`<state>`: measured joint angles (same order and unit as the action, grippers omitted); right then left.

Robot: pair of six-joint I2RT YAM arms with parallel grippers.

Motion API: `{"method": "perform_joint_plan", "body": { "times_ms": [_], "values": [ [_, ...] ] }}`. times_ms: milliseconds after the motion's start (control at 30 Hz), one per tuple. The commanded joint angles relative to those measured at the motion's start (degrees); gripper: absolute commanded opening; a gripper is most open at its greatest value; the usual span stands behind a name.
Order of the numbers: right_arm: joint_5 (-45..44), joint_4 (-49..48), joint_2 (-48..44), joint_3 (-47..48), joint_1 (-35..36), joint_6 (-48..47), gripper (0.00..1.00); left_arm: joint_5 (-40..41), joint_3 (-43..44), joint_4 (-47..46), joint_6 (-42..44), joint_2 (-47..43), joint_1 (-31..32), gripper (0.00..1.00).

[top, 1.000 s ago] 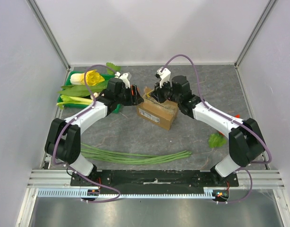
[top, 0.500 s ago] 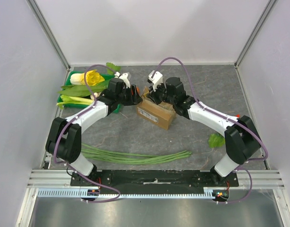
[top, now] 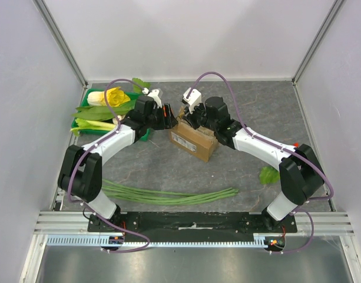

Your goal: Unpack the express box

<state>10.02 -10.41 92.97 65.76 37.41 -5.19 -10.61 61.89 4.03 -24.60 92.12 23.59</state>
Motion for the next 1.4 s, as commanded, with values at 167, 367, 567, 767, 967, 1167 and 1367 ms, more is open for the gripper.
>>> {"method": "perform_joint_plan", "body": {
  "times_ms": [167,367,567,767,967,1167,1367],
  "values": [
    [0.1,-4.1,0.0,0.6,0.4,-0.9,0.00,1.1,2.2,-3.8,-2.4,1.7,0.0,0.67],
    [-1.5,-4.6,1.0,0.3,0.4,-0.9,0.00,1.3,-0.1,-8.4,-2.4,-1.3,0.0,0.68],
    [-2.9,-5.4,0.4,0.3,0.4,-0.8,0.00,1.9,-0.3,-9.0,-2.6,-1.2,0.0,0.69],
    [-3.3,-5.6,-0.5,-0.2,0.4,-0.6,0.00,1.9,0.5,-8.6,-2.9,1.0,0.0,0.66],
    [-2.6,-5.8,-0.6,-0.5,0.4,-0.2,0.00,1.5,1.5,-7.4,-2.6,2.7,0.0,0.54],
    [-1.8,-5.8,0.3,-0.3,0.4,0.4,0.00,1.3,1.7,-6.9,-2.7,3.5,0.0,0.43],
    [-1.3,-6.2,1.2,-0.2,0.4,0.8,0.00,1.5,2.0,-6.2,-2.7,3.8,0.0,0.42]
  ]
}}
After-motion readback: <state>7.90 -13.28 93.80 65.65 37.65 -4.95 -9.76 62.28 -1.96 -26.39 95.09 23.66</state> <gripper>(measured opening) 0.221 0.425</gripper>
